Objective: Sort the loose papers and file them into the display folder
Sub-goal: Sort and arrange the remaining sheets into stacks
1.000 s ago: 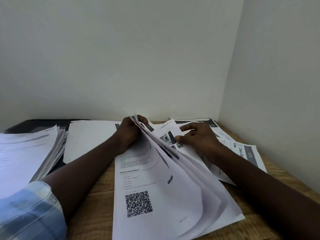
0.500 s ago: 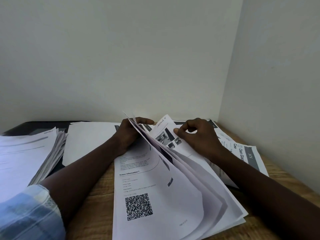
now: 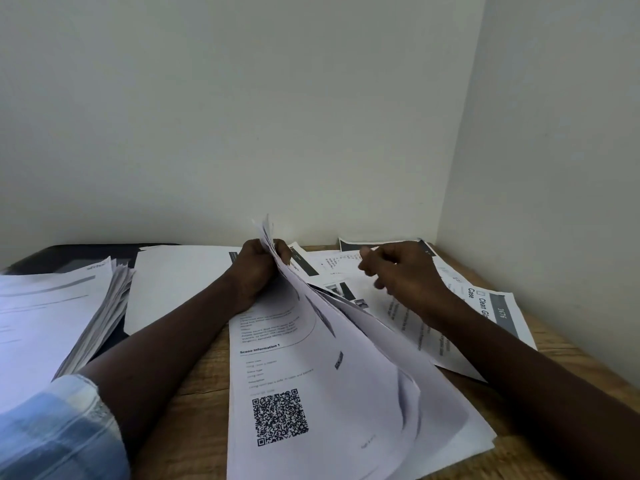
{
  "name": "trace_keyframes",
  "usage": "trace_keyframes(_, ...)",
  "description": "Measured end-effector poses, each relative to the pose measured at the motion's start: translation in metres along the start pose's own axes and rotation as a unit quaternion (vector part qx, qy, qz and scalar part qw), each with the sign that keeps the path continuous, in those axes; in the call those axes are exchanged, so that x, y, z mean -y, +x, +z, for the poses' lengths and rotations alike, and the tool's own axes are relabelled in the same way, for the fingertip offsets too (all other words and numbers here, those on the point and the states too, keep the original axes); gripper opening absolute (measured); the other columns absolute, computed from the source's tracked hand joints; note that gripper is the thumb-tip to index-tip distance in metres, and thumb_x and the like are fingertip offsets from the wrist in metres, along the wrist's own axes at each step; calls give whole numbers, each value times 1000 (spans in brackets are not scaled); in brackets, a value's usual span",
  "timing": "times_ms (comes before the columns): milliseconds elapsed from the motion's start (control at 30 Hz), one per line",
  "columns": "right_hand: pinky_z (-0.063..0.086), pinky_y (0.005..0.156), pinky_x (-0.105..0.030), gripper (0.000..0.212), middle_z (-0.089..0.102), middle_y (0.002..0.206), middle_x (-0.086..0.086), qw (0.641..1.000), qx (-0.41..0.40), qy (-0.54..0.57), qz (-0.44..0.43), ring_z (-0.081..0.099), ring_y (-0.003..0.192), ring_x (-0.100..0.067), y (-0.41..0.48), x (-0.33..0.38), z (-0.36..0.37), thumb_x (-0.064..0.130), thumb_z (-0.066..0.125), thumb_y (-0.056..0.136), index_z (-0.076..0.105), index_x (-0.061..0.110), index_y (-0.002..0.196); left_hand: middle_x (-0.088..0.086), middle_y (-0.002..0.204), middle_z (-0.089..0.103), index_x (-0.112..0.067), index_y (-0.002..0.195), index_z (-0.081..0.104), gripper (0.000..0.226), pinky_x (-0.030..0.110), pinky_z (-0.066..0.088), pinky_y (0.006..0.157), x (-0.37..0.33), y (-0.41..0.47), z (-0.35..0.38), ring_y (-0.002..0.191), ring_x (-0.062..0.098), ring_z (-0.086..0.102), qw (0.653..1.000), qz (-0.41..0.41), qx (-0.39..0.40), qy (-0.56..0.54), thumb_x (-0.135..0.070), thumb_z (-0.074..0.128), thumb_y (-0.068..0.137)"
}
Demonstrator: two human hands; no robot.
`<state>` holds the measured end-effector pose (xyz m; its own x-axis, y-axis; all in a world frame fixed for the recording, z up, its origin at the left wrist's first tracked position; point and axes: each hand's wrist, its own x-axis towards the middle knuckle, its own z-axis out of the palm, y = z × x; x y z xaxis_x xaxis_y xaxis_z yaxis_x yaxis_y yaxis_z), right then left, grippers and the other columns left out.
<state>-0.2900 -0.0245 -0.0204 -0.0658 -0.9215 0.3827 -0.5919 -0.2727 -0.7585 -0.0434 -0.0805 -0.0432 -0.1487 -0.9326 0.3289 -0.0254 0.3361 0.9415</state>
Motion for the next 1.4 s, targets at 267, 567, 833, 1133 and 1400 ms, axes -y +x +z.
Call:
trace_keyframes(267, 49, 69, -28, 31, 69, 75, 10, 990, 87, -87, 70, 63, 72, -9, 3, -9, 1, 53, 68, 91, 73, 25, 80, 4, 48, 58, -11, 50, 57, 60, 17, 41, 44, -2, -2, 0, 42, 13, 56, 1000, -3, 20, -20, 18, 33, 96)
trace_keyframes(567, 48, 52, -20, 12, 76, 76, 4, 969, 152, 174, 86, 67, 61, -6, -7, 6, 0, 8, 69, 95, 76, 18, 92, -1, 59, 65, -21, 49, 66, 63, 17, 45, 57, -3, -3, 5, 57, 9, 59, 996, 24, 5, 85, 26, 41, 83)
trace_keyframes(833, 48, 55, -22, 8, 75, 79, 3, 969, 161, 165, 91, 67, 67, -11, -10, 10, -2, 20, 69, 96, 76, 21, 93, 7, 65, 70, -15, 64, 73, 31, 23, 50, 62, 0, 0, 5, 64, 14, 64, 995, -2, -4, 100, 5, 51, 73)
trace_keyframes(1133, 52, 104, -56, 46, 76, 115, -8, 931, 314, 159, 102, 73, 107, -32, -4, 9, -11, 51, 79, 85, 74, 20, 118, -8, 89, 76, -27, 97, 74, 31, 38, 56, 78, 1, 1, 12, 83, 13, 72, 957, 18, 28, 288, -43, 76, 71)
trace_keyframes(1400, 61, 81, -42, 18, 80, 94, -7, 968, 34, 248, 7, 75, 86, -29, 4, 6, -7, 5, 80, 85, 76, 11, 100, -2, 138, 52, -36, 134, 54, 65, 48, 40, 107, -43, 2, 1, 132, 24, 49, 876, 106, -205, 424, -69, 70, 81)
